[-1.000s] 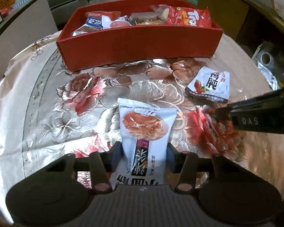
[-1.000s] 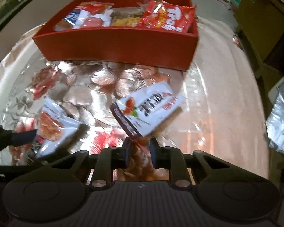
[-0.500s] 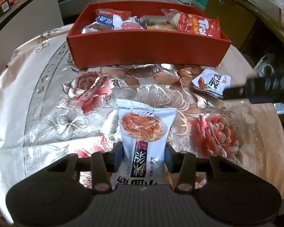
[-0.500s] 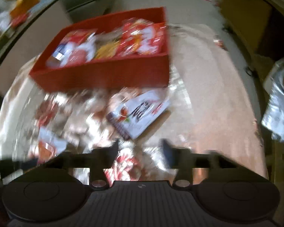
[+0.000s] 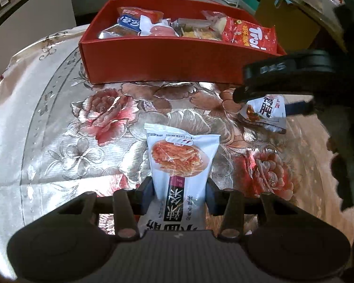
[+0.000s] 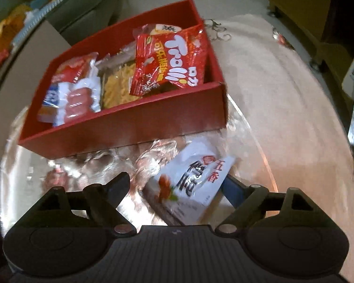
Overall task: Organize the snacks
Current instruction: 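Grasp the white duck-neck bag with the right gripper while the left lifts its bag, then carry both white bags over the red box with both grippers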
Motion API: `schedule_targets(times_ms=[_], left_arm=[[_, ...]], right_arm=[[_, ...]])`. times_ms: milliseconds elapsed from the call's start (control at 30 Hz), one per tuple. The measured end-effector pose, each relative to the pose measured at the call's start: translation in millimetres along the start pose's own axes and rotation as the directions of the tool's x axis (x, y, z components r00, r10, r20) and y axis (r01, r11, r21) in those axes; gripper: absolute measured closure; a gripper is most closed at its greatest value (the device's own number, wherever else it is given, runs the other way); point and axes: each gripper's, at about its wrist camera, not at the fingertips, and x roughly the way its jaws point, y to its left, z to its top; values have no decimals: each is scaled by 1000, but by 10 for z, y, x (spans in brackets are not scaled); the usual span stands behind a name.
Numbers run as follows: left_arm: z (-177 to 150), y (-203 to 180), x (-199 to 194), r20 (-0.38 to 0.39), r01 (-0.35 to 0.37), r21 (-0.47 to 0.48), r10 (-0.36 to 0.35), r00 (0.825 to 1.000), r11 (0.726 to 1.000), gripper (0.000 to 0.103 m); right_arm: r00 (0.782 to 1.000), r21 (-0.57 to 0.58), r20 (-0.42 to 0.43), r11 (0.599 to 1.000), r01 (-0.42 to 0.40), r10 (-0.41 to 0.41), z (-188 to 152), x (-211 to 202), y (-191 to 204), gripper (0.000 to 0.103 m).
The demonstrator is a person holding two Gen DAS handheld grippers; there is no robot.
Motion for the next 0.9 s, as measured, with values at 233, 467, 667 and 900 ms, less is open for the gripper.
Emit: schedule_targets(times_ms=[233,467,667,900], left_arm=[[3,42,-18,-8,17,-10,-17,1000,1000,63],[-35,86,-55,-16,15,-25,-15,1000,1000,63],[52,99,-163,22,30,-49,-29,999,998,64],[244,93,-353,127,0,-42,5,992,999,64]], right_arm=[[990,-372,-11,919,127,-141,-131,69,473,41],[990,-422,-39,900,106,-135,-261,-173,369,46],[999,-359,-1,933,31,-34,-264,-458,206,46],[996,-323,75,946,-27,55,-90,-672,197,46]])
